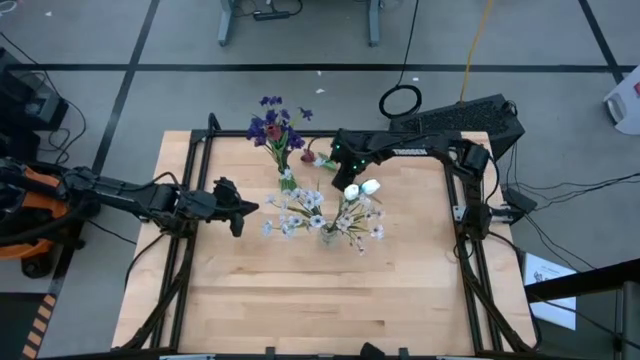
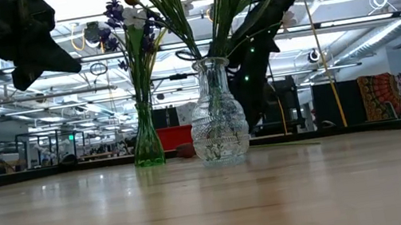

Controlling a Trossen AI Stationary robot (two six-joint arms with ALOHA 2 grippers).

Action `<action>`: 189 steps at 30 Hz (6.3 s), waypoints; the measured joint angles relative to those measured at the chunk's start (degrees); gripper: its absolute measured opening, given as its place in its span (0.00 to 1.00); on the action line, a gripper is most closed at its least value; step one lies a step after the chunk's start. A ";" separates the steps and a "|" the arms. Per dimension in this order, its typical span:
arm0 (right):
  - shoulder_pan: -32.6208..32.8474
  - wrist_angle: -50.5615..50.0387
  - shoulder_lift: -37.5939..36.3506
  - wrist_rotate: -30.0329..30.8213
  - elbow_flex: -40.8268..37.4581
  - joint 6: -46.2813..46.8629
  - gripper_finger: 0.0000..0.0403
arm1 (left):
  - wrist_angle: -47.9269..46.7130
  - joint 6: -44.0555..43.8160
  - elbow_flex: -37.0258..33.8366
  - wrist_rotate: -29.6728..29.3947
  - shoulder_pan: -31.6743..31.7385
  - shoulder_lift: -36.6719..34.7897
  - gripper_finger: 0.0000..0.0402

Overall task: Sort flowers into vase by color
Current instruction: Put the red flower into the green vase

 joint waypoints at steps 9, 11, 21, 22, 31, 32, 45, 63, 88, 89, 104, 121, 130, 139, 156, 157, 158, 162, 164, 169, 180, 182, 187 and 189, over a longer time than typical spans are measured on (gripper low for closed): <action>0.46 -1.48 2.17 4.45 0.11 3.62 0.35 | 0.00 0.04 -0.02 0.00 0.00 0.00 0.00; 0.46 -2.70 2.67 4.68 0.16 4.66 0.33 | -0.03 0.04 0.00 0.35 0.00 0.00 0.00; 1.76 -7.39 4.73 3.69 0.39 8.95 0.04 | -0.26 2.27 -0.01 4.59 -0.07 0.00 0.00; 1.82 -7.51 4.73 3.08 0.39 9.68 0.02 | -0.28 2.83 0.00 5.17 -0.07 -0.01 0.00; 2.06 -16.58 -3.14 3.09 -0.55 17.63 0.01 | -0.24 3.15 0.00 8.22 -0.07 0.00 0.00; 2.06 -17.47 -4.98 4.57 -0.30 18.11 0.01 | -0.24 3.15 0.00 8.22 -0.07 0.00 0.00; 4.46 -35.47 -35.63 21.10 -0.20 33.77 0.00 | 0.39 3.66 0.00 8.17 -0.07 -0.03 0.00; 36.56 -35.21 -53.63 32.37 -0.11 60.95 0.00 | 0.31 7.15 4.87 11.15 -0.07 -0.30 0.00; 70.29 -11.61 -43.13 51.57 -0.02 57.34 0.00 | 0.17 0.09 4.87 14.17 -0.07 -0.28 0.00; 70.25 -9.27 -41.67 51.59 -0.02 56.45 0.00 | 0.17 0.41 4.87 14.93 -0.07 -0.28 0.00; 60.11 43.56 -19.76 50.97 3.91 32.67 0.00 | 6.17 18.50 6.04 33.59 -0.17 -4.00 0.00; 45.49 25.01 12.61 37.17 53.80 28.24 0.00 | 8.00 22.99 9.22 36.14 -0.17 -15.02 0.02; 41.47 22.52 16.49 31.68 57.44 30.24 0.00 | 10.86 22.64 9.20 35.01 -0.17 -13.93 0.23; 40.07 22.40 16.49 31.68 57.44 28.52 0.00 | 10.75 22.62 9.20 28.22 -0.15 -11.98 0.33; 38.93 20.35 16.47 31.61 57.44 27.60 0.00 | 14.69 24.58 9.14 27.59 0.11 -6.60 0.19; 38.93 19.85 16.38 31.59 57.44 27.52 0.00 | 15.14 24.82 9.14 27.44 0.28 -6.69 0.14; 38.99 19.23 16.36 31.59 57.46 27.57 0.00 | 15.12 25.63 9.14 27.32 0.54 -6.88 0.08; 38.94 18.04 16.30 31.61 57.53 28.29 0.05 | 14.28 29.02 9.47 26.64 1.60 -7.37 0.03; 38.75 18.15 16.04 31.63 57.53 27.88 0.09 | 14.44 30.46 9.74 25.65 2.12 -7.69 0.02; 37.78 10.12 11.28 31.87 57.42 27.96 0.19 | 14.16 31.27 9.86 23.78 4.48 -7.69 0.01; 36.69 -23.69 -4.58 37.78 57.44 27.31 0.20 | 13.26 35.30 9.86 18.80 13.10 -6.30 0.01; 37.34 -30.89 -7.12 39.97 57.44 28.86 0.18 | 13.48 36.79 9.82 18.47 14.92 -4.86 0.01; 40.27 -49.26 -11.36 48.44 57.48 37.96 0.11 | 18.60 39.21 8.56 17.82 19.51 1.31 0.01; 41.69 -55.78 -12.28 50.61 57.44 42.86 0.09 | 20.23 40.10 8.43 16.90 21.28 3.93 0.01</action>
